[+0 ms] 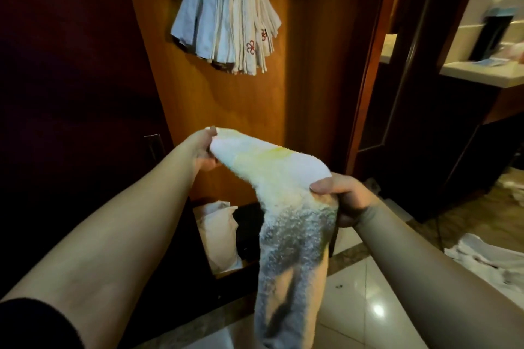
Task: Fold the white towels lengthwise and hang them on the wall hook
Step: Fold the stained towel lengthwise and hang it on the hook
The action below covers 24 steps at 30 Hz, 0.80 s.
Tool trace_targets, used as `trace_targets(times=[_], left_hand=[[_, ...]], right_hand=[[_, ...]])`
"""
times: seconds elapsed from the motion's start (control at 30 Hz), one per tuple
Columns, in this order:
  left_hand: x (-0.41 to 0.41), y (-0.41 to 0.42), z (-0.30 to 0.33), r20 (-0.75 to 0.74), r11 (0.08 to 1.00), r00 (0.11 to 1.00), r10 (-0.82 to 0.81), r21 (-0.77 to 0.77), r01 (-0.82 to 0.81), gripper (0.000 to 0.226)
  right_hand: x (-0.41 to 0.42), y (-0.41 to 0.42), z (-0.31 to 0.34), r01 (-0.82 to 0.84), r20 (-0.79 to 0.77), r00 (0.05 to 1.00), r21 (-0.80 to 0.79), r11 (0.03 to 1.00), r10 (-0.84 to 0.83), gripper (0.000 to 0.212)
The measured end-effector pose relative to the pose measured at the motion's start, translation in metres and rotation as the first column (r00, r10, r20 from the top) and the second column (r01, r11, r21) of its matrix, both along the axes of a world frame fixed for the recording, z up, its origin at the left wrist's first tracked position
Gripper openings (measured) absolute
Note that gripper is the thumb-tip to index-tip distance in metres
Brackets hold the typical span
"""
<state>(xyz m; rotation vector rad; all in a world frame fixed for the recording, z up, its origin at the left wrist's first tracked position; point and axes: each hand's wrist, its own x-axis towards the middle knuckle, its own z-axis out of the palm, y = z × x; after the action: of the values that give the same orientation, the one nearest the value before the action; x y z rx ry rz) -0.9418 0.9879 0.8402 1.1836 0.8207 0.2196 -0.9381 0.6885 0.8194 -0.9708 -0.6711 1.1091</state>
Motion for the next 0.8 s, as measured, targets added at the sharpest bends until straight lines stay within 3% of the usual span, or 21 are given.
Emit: trace_targets(times=[0.07,0.13,0.2,0.27,0.33,0.4,0.5,0.57,0.7,0.8], left_hand=[[-0.008,0.000,-0.019,0.014,0.995,0.998,-0.054,-0.080,0.055,0.053],[-0.012,0.000,-0.037,0.028,0.970,0.975,-0.218,-0.106,0.220,0.079],[-0.015,-0.011,-0.050,-0.047,0.941,0.943,-0.330,-0.092,0.325,0.098],[-0.017,-0.024,-0.065,-0.077,0.961,0.958,-0.276,-0.026,0.275,0.095],[-0.027,-0.044,-0.071,0.054,0.984,0.984,-0.172,0.061,0.169,0.078],[-0.048,-0.071,-0.068,0.195,0.979,0.977,-0.085,0.200,0.046,0.064],[-0.085,-0.109,-0.060,0.285,0.834,0.938,-0.196,0.552,0.006,0.068],[-0.097,-0.128,-0.056,0.238,0.681,0.927,-0.290,0.731,0.026,0.072],[-0.085,-0.149,-0.056,0.060,0.454,0.959,-0.277,0.888,0.076,0.086],[-0.073,-0.155,-0.057,0.021,0.349,0.973,-0.229,0.935,0.062,0.083]], right_hand=[[-0.002,0.006,0.012,0.048,-0.028,0.999,0.065,0.997,-0.046,0.063],[0.003,0.012,0.021,0.130,-0.092,0.988,0.106,0.986,-0.121,0.065],[0.009,0.021,0.030,0.214,-0.123,0.972,0.128,0.968,-0.199,0.069],[0.016,0.030,0.038,0.304,-0.137,0.949,0.135,0.943,-0.286,0.073],[0.019,0.039,0.046,0.402,-0.132,0.912,0.101,0.910,-0.388,0.070],[0.023,0.046,0.049,0.519,-0.100,0.853,0.052,0.853,-0.512,0.051],[0.022,0.055,0.055,0.642,0.005,0.767,0.017,0.767,-0.642,0.035],[0.017,0.062,0.060,0.691,0.078,0.720,0.002,0.722,-0.689,0.029],[0.010,0.074,0.073,0.772,0.133,0.631,-0.009,0.636,-0.764,0.029],[0.003,0.080,0.082,0.809,0.137,0.584,-0.014,0.588,-0.800,0.013]])
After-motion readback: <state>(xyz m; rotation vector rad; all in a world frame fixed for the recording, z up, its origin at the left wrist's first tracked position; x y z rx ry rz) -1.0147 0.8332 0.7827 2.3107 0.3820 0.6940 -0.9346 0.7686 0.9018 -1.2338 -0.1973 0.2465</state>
